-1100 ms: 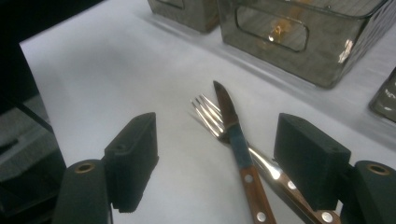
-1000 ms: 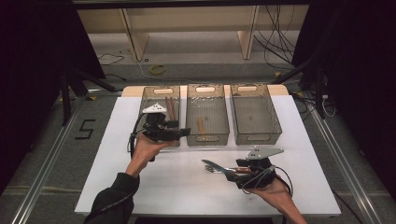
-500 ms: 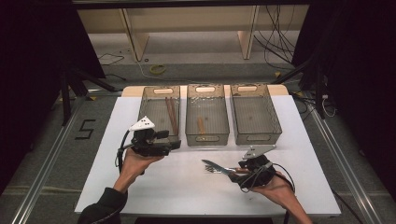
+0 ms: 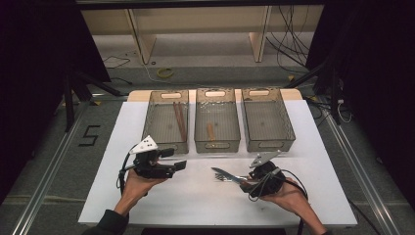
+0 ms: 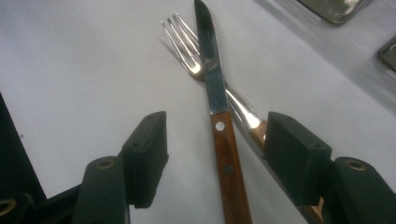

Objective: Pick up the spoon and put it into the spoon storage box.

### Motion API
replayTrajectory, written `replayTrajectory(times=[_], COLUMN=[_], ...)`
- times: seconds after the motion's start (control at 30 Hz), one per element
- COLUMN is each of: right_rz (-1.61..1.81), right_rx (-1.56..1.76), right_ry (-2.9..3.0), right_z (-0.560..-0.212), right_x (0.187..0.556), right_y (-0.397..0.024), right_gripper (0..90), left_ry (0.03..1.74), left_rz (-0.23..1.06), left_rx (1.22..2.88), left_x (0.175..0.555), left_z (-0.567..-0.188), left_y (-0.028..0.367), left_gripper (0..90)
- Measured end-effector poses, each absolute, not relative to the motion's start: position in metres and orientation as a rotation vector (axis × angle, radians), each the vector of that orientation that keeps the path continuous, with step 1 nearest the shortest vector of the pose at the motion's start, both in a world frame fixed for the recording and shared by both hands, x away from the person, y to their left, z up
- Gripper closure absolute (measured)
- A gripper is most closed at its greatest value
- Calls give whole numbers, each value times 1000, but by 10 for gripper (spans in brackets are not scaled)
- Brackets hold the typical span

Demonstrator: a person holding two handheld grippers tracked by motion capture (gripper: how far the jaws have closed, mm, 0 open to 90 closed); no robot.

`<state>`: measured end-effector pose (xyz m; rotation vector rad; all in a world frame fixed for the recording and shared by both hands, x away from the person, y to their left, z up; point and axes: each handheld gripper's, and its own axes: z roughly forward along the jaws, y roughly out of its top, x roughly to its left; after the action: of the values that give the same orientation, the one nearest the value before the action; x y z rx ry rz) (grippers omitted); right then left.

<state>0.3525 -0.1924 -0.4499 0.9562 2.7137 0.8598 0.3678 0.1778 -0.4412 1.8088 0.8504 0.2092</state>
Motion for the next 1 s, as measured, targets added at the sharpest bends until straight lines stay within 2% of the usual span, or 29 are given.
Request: replayTrajectory(times=[0.53,1.0], right_rz=[782,717], right_rx=[944,932], right_ry=[2755,2790], right_z=[-453,-456], right_x=[355,355], right_y=[-192,-190], right_gripper=[413,474], left_ry=[816,797], left_rz=[266,333], left_rx=[1832,1842], left_x=[355,343], left_z=[-451,-456], left_y=[183,190], left_gripper=[219,203])
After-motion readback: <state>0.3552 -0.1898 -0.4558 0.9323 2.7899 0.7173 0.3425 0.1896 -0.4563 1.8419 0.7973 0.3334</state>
